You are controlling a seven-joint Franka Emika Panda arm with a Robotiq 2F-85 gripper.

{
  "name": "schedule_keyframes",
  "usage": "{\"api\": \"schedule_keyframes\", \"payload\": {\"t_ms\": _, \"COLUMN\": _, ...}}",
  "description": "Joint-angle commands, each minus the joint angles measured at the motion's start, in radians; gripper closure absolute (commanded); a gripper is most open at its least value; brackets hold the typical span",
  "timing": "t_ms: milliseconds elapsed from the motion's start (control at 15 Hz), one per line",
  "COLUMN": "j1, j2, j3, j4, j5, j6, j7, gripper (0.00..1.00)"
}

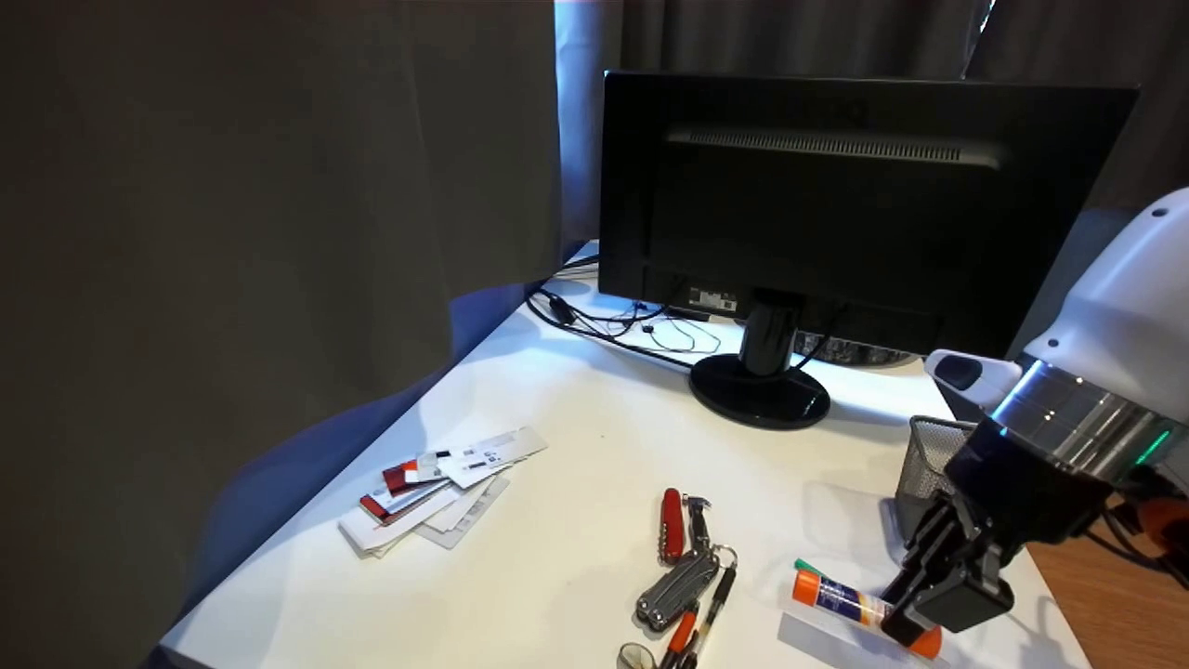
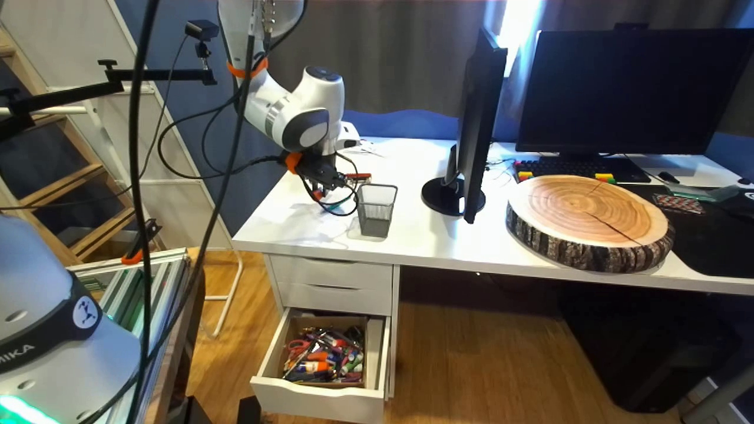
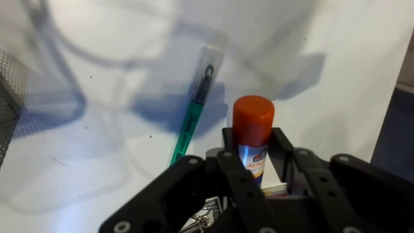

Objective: Turn the stationary holder upright, put the paper glue and green marker in the stationary holder

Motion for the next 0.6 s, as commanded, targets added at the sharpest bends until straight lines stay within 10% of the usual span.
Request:
{"api": "schedule_keyframes", "payload": {"t_ms": 0, "j1": -0.010, "j2": -0.164, "j3": 0.017, "j4": -0.052, "j5": 0.003, "j6": -0.164, "j7": 0.051, "gripper": 0.92}}
{"api": "schedule_keyframes", "payload": {"t_ms": 533, "j1": 0.026, "j2": -0.427, "j3": -0.037, "j4": 0.017, "j5": 0.004, "j6": -0.582, "j7": 0.030, "gripper": 0.92}}
